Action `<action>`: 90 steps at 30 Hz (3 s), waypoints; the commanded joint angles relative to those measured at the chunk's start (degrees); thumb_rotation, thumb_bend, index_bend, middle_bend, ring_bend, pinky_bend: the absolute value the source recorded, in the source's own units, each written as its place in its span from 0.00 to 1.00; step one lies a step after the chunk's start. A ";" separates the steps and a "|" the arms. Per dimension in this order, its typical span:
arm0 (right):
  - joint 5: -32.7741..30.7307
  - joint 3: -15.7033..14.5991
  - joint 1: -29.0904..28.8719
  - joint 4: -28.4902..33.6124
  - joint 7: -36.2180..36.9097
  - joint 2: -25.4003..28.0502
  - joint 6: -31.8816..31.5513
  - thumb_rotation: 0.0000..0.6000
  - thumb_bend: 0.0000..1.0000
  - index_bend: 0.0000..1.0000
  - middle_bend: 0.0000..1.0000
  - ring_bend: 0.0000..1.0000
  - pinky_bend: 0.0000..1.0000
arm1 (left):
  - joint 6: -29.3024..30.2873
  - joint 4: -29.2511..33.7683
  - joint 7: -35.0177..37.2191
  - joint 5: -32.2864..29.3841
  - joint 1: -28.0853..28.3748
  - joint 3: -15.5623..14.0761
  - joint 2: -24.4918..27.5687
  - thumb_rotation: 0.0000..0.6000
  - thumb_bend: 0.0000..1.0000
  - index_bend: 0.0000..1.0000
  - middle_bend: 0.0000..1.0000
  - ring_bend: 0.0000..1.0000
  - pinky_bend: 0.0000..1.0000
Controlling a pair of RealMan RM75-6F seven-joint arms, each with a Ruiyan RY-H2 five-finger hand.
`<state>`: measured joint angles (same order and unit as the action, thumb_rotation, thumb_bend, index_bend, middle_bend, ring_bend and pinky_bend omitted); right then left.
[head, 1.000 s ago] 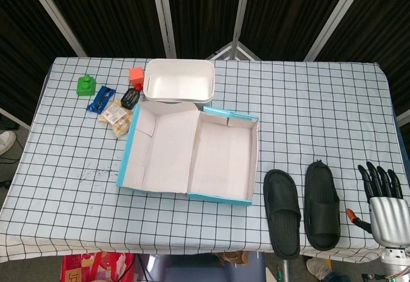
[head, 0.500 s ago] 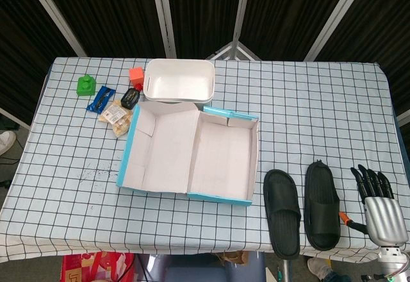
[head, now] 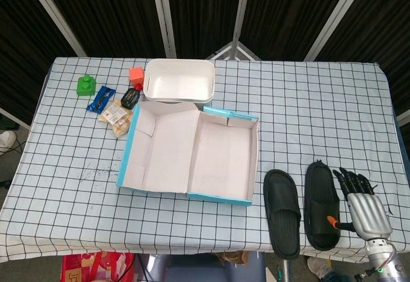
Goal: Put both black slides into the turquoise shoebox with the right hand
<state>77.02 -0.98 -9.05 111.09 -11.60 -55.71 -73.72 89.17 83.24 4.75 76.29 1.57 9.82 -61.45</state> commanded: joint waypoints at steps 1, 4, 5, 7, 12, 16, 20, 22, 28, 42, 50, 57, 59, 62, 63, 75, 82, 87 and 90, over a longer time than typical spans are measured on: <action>-15.78 3.28 -12.70 13.18 -9.44 12.48 17.63 1.00 0.18 0.00 0.02 0.00 0.00 | -0.11 0.04 -0.29 -0.02 0.23 0.13 -0.05 1.00 0.36 0.03 0.00 0.00 0.00; -27.22 4.60 -20.21 14.87 -14.88 14.32 24.64 1.00 0.17 0.00 0.01 0.00 0.00 | -0.06 0.07 -0.64 0.10 0.27 0.05 -0.20 1.00 0.36 0.03 0.00 0.00 0.00; -31.93 4.75 -22.90 14.93 -16.14 14.37 26.78 1.00 0.17 0.00 0.01 0.00 0.00 | -0.21 0.12 -0.73 -0.03 0.28 0.04 -0.20 1.00 0.36 0.03 0.00 0.00 0.00; -39.52 4.75 -27.27 14.33 -17.19 13.57 30.10 1.00 0.17 0.00 0.01 0.00 0.00 | -0.59 0.30 -0.80 -0.42 0.33 0.09 -0.15 1.00 0.36 0.03 0.00 0.00 0.00; -50.51 3.19 -34.69 11.32 -19.70 8.36 31.57 1.00 0.17 0.00 0.00 0.00 0.00 | -0.74 0.43 -0.48 -0.74 0.31 0.25 0.09 1.00 0.36 0.02 0.00 0.00 0.00; -57.73 0.76 -39.52 9.62 -22.74 3.58 28.96 1.00 0.17 0.00 0.00 0.00 0.00 | -1.02 0.36 0.09 -0.97 0.27 0.31 0.33 1.00 0.36 0.02 0.00 0.00 0.00; -62.25 -0.89 -42.85 8.60 -24.77 0.23 27.07 1.00 0.17 0.00 0.00 0.00 0.00 | -1.09 0.26 0.36 -1.23 0.21 0.42 0.45 1.00 0.36 0.02 0.00 0.00 0.00; -63.47 -1.62 -43.89 8.15 -25.32 -1.27 26.21 1.00 0.17 0.00 0.00 0.00 0.00 | -1.11 0.22 0.49 -1.38 0.17 0.48 0.51 1.00 0.36 0.02 0.00 0.00 0.00; -61.66 -3.63 -43.84 6.82 -25.90 -4.83 22.80 1.00 0.17 0.00 0.00 0.00 0.00 | -1.41 0.22 0.39 -1.82 0.16 0.57 0.60 1.00 0.36 0.02 0.00 0.00 0.00; -60.05 -4.66 -43.99 4.00 -24.60 -6.88 21.82 1.00 0.17 0.00 0.00 0.00 0.00 | -1.23 0.47 -0.24 -2.14 0.12 0.71 0.52 1.00 0.36 0.02 0.00 0.00 0.00; -62.57 -5.20 -46.26 3.81 -26.04 -6.97 22.24 1.00 0.17 0.00 0.00 0.00 0.00 | -1.57 0.28 -0.43 -2.47 0.22 0.78 0.45 1.00 0.36 0.02 0.00 0.00 0.00; -64.95 -5.97 -48.42 4.10 -27.40 -6.94 22.56 1.00 0.17 0.01 0.03 0.00 0.00 | -2.02 0.04 -0.83 -2.63 0.47 0.77 0.20 1.00 0.36 0.02 0.00 0.00 0.00; -64.96 -6.03 -48.84 4.18 -27.67 -7.03 22.39 1.00 0.17 0.05 0.09 0.00 0.00 | -2.03 0.02 -0.95 -2.63 0.50 0.76 0.15 1.00 0.36 0.02 0.00 0.00 0.00; -64.30 -6.00 -49.11 4.02 -27.62 -7.29 22.10 1.00 0.17 0.16 0.18 0.01 0.00 | -2.08 0.04 -1.13 -2.60 0.55 0.72 0.08 1.00 0.36 0.02 0.00 0.00 0.00; -63.91 -5.99 -49.06 3.82 -27.46 -7.42 22.06 1.00 0.17 0.21 0.21 0.03 0.00 | -2.05 0.06 -1.16 -2.58 0.54 0.72 0.08 1.00 0.36 0.02 0.00 0.00 0.00; -56.21 -5.84 -44.64 1.11 -22.90 -9.94 18.69 1.00 0.34 0.51 0.46 0.23 0.00 | -1.85 0.10 -0.78 -2.64 0.41 0.84 0.22 1.00 0.36 0.02 0.00 0.00 0.00; -54.49 -5.42 -43.83 2.00 -22.06 -9.09 18.14 1.00 0.36 0.55 0.50 0.26 0.00 | -1.83 0.24 -0.47 -2.52 0.37 0.83 0.35 1.00 0.36 0.02 0.00 0.00 0.00; -55.26 -5.73 -44.38 3.45 -23.18 -7.76 18.29 1.00 0.36 0.55 0.50 0.26 0.00 | -1.72 0.27 -0.23 -2.46 0.27 0.82 0.45 1.00 0.36 0.02 0.00 0.00 0.00; -56.64 -5.81 -45.42 5.03 -24.25 -6.19 18.81 1.00 0.36 0.55 0.50 0.26 0.00 | -1.69 0.30 -0.13 -2.46 0.24 0.83 0.49 1.00 0.36 0.02 0.00 0.00 0.00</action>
<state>20.85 -6.75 -54.05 115.60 -35.44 -62.42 -55.15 87.48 83.54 4.61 73.83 1.81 10.64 -60.96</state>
